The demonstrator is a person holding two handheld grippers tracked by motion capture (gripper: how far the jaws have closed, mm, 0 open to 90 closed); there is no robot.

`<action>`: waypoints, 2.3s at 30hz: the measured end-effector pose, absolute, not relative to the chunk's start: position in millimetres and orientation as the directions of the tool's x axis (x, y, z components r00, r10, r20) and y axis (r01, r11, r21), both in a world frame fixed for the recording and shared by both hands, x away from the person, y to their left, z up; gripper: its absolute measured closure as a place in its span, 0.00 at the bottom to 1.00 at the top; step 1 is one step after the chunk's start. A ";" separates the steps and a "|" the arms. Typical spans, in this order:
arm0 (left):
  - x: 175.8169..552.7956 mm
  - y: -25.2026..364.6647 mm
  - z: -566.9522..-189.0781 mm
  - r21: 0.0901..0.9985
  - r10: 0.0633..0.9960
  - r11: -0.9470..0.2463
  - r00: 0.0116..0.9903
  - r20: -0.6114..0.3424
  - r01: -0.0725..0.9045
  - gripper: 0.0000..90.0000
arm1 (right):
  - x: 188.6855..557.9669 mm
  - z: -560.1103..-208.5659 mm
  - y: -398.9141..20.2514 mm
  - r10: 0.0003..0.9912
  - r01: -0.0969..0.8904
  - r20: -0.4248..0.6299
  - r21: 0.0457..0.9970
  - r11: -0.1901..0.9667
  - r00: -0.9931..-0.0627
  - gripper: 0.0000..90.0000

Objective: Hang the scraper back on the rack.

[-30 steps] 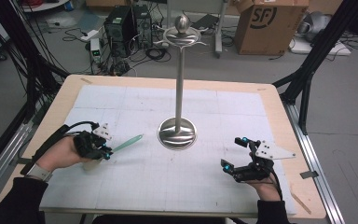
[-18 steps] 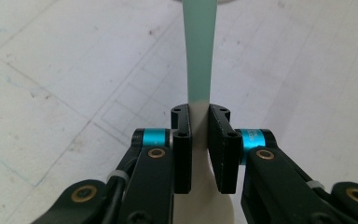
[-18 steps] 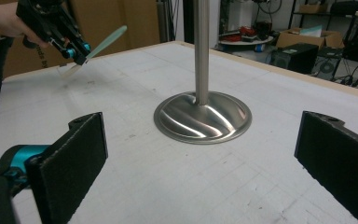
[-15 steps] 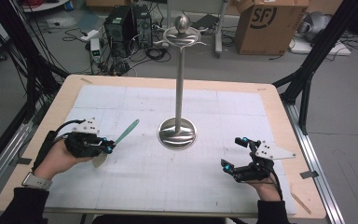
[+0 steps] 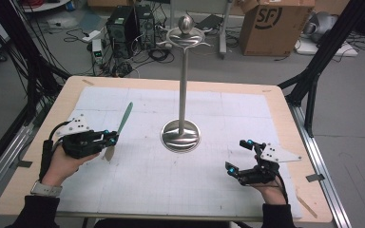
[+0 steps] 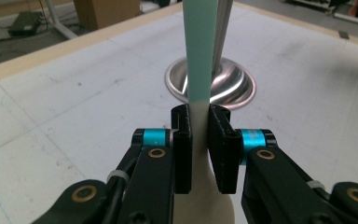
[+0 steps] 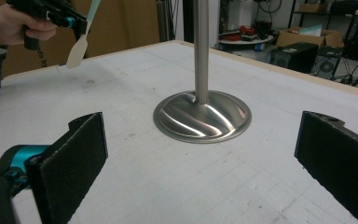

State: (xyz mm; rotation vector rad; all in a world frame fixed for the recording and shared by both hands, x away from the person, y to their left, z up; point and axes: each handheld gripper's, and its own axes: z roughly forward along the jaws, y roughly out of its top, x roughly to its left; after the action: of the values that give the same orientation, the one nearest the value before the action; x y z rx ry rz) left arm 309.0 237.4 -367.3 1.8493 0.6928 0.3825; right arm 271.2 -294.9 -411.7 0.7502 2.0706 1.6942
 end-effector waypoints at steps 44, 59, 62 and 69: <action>322.1 175.3 -256.2 0.981 0.629 -0.176 0.776 0.050 0.080 0.89 | 270.8 -411.4 -296.4 0.603 0.173 0.060 0.976 0.131 -0.796 0.02; 330.0 166.2 -236.0 0.982 0.620 -0.176 0.782 0.057 0.068 0.89 | 271.0 -411.7 -295.5 0.597 0.173 0.060 0.976 0.134 -0.800 0.02; 332.4 166.6 -234.3 0.981 0.620 -0.178 0.783 0.055 0.072 0.89 | 271.6 -412.0 -295.2 0.599 0.171 0.057 0.976 0.135 -0.798 0.02; 333.7 165.2 -233.0 0.983 0.610 -0.172 0.791 0.053 0.067 0.89 | 271.4 -411.7 -296.0 0.600 0.174 0.062 0.976 0.131 -0.798 0.02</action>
State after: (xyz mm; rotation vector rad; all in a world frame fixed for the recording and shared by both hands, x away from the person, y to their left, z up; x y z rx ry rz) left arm 333.7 165.2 -233.0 1.6957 0.5365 0.5239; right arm 271.4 -296.0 -411.7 0.7491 2.0698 1.7093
